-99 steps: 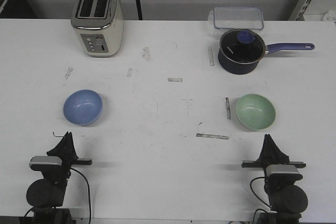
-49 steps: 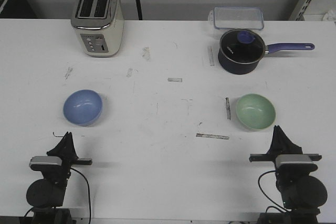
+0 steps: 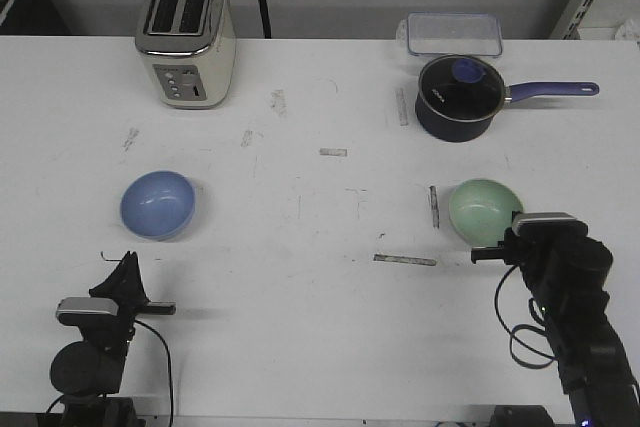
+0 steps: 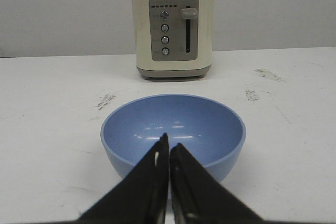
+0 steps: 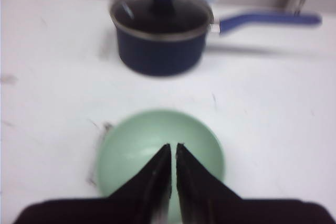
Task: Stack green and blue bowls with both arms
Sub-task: 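Move the right gripper down onto the rim of the pale green bowl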
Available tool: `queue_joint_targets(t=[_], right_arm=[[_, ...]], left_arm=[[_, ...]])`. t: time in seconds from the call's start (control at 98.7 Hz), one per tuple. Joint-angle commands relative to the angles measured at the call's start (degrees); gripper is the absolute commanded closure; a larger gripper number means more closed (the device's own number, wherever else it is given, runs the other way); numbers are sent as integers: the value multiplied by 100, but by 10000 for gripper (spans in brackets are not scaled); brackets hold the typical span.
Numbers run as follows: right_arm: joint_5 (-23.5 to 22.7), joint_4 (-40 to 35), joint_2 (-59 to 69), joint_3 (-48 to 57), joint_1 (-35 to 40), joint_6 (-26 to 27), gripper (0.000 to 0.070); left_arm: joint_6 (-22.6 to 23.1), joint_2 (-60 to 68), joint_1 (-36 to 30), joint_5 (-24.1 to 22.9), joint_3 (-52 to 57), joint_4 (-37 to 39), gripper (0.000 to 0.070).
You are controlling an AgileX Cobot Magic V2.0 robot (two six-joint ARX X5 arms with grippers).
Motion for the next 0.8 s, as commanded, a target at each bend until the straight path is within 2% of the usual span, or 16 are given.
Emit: queue_joint_targets(t=[0.0,0.111,0.304,0.425,0.648,0.699,0.79], right_arm=[[435,-208,374,367,-66,-33,688],[922,-726,1086,1025,-234,-28,688],[678,-1572,2218,2153,-605,138,688],[-144,-1919,2763,2612,-927,345,688],[-2135,-2184,3410,2833,-1690,682,679],[-2380,-2236,3504,2833,-1847,772,620],[-2531,-2297,3641,2833,-2011,767,374]], left_arm=[[28,-11,-2,-4,-127,74,699],[28,-11,-2,-2,-127,74,699],[28,-11,-2,-4,-127,74,699],[28,-11,-2,-4,-127,74,699],[28,-11,-2,-2,-127,74,699],[28,-11,-2,-4,-127,74,699],[28,-11,-2,-2,-127,74,699]])
